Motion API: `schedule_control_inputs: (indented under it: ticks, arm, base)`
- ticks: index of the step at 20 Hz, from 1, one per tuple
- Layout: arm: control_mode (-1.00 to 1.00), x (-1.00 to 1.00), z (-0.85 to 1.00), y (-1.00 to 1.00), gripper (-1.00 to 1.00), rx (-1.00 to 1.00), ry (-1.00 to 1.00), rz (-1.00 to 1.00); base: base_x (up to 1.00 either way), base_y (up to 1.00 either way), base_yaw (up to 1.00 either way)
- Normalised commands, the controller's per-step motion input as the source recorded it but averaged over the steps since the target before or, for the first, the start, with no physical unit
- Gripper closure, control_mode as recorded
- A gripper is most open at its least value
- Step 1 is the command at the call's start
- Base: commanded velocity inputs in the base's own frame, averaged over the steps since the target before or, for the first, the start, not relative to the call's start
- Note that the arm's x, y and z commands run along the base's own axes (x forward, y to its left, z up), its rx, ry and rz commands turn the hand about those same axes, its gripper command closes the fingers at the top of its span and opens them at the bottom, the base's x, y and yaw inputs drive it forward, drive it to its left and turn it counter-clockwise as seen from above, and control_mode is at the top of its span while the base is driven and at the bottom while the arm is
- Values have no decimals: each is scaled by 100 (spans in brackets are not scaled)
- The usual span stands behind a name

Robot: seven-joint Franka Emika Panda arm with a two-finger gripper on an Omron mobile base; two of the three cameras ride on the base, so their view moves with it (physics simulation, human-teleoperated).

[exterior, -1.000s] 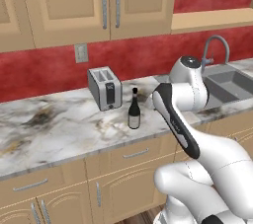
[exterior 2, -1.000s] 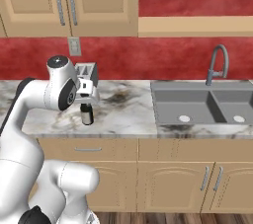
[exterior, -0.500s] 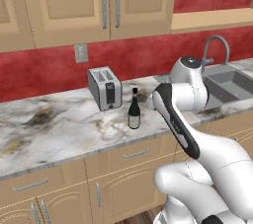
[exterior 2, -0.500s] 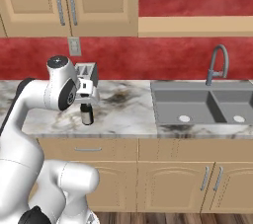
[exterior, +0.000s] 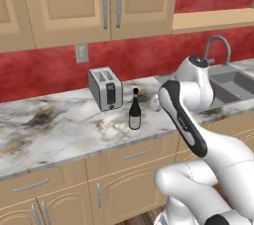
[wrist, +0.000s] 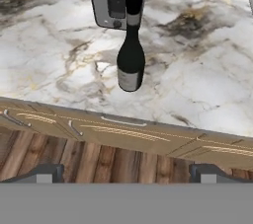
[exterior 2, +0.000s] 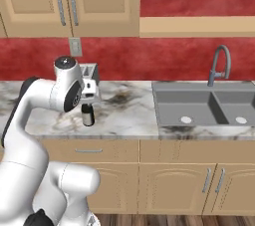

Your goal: There is a wine glass and glass cup on the dining counter. Place the wine bottle next to the wine glass and the juice bottle next to the glass cup.

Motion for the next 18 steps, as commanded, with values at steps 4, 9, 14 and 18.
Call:
schedule_control_inputs:
  ticks: [4, 9, 14, 18]
  arm:
    - [-100, -5, 4, -3, -100, 0, 0, 34]
    - [-100, 0, 0, -12, -100, 0, 1, 28]
    - [-100, 0, 0, -13, -100, 6, 0, 17]
    - [-100, 9, -1, -5, -100, 14, 0, 8]
  base:
    - [0, 0, 0]
    - [0, 0, 0]
    - [0, 0, 0]
    - [0, 0, 0]
